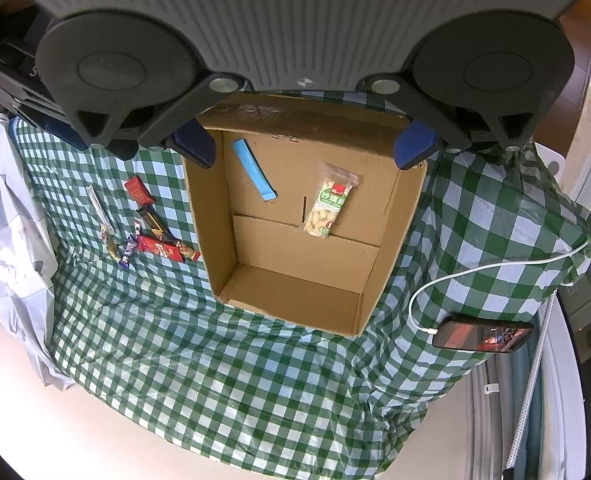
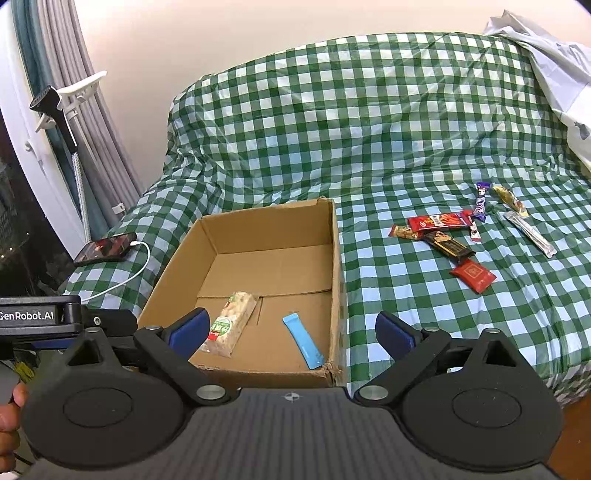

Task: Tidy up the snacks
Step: 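Move both tools back toward the snack pile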

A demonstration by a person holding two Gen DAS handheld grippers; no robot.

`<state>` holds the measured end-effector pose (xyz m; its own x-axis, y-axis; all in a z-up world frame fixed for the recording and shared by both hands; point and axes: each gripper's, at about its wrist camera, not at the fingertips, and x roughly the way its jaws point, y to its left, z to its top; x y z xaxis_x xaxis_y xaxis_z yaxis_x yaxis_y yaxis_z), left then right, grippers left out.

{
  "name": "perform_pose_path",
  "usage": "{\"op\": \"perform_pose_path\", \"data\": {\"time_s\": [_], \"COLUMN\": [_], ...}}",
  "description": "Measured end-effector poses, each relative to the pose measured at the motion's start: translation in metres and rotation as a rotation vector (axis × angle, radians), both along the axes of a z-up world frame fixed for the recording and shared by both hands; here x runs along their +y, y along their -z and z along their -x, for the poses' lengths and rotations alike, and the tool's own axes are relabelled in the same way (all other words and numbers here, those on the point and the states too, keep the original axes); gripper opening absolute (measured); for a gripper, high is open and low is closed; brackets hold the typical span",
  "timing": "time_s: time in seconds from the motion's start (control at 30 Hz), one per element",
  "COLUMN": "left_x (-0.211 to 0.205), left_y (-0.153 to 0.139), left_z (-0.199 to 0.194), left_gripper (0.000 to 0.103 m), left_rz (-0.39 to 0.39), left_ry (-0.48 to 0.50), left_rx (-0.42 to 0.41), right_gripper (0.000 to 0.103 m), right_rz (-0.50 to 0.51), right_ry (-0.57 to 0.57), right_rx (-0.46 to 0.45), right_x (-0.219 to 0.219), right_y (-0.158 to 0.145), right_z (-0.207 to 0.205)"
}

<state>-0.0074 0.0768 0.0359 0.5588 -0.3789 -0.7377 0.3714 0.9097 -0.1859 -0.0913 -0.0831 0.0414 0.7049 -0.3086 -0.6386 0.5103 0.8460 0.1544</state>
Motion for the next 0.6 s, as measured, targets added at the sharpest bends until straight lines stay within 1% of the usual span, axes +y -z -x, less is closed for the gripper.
{"op": "perform_pose_path", "data": {"time_s": [0.33, 0.5, 0.6], "left_x": [-0.022, -0.049, -0.070], "left_y": [-0.001, -0.002, -0.004], "left_z": [-0.005, -0.014, -0.020], "left_gripper": [0.103, 0.103, 0.103], "left_rz": [-0.045, -0.073, -0.088], "left_ry": [0.019, 0.039, 0.067], "left_rx": [0.002, 0.005, 0.004], "right_gripper": [0.097, 0.097, 0.098], "right_rz": [-0.024, -0.017, -0.015], "right_ry": [0.049, 0.095, 0.127], "right_rx": [-0.027, -0.045, -0.050], "right_x": [-0.019, -0.040, -0.056], "right_y": [0.001, 0.000, 0.001], "right_z": [0.011, 0.021, 0.029]}}
